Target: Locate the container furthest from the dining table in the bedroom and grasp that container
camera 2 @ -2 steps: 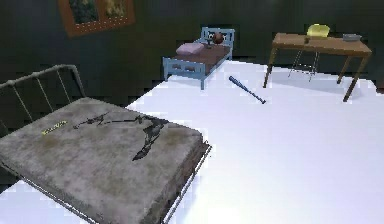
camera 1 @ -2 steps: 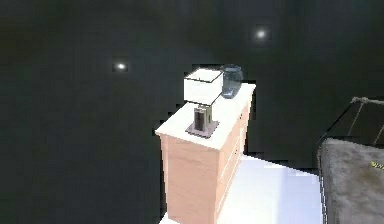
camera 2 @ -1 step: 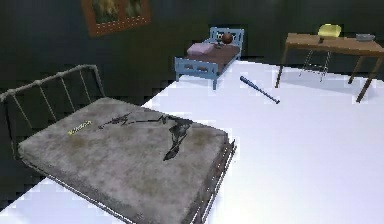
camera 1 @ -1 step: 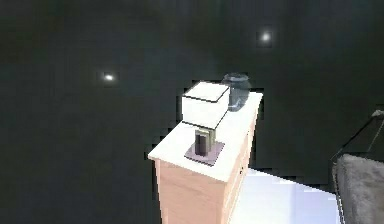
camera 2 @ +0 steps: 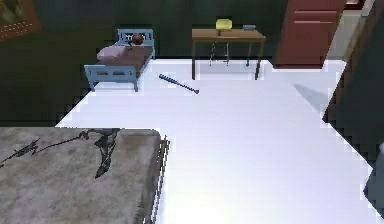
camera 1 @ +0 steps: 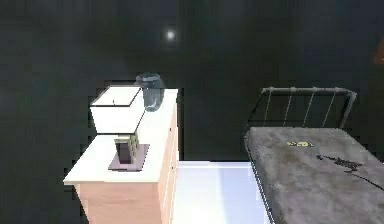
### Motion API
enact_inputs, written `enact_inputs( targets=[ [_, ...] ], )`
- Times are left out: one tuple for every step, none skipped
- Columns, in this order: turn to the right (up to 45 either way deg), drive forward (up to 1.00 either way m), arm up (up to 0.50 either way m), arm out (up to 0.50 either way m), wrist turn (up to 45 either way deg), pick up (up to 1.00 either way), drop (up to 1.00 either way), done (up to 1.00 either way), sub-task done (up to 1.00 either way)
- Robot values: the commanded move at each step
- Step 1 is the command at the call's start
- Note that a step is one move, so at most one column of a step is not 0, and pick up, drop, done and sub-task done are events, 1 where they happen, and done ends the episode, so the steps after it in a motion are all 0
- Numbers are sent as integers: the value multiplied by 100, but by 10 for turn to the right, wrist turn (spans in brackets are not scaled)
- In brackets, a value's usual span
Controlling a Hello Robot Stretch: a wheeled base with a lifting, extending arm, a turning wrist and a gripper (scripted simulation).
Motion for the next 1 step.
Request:
enact_inputs(
  targets=[
    [0,25,0,0,0,0,0,0,0]
  ],
)
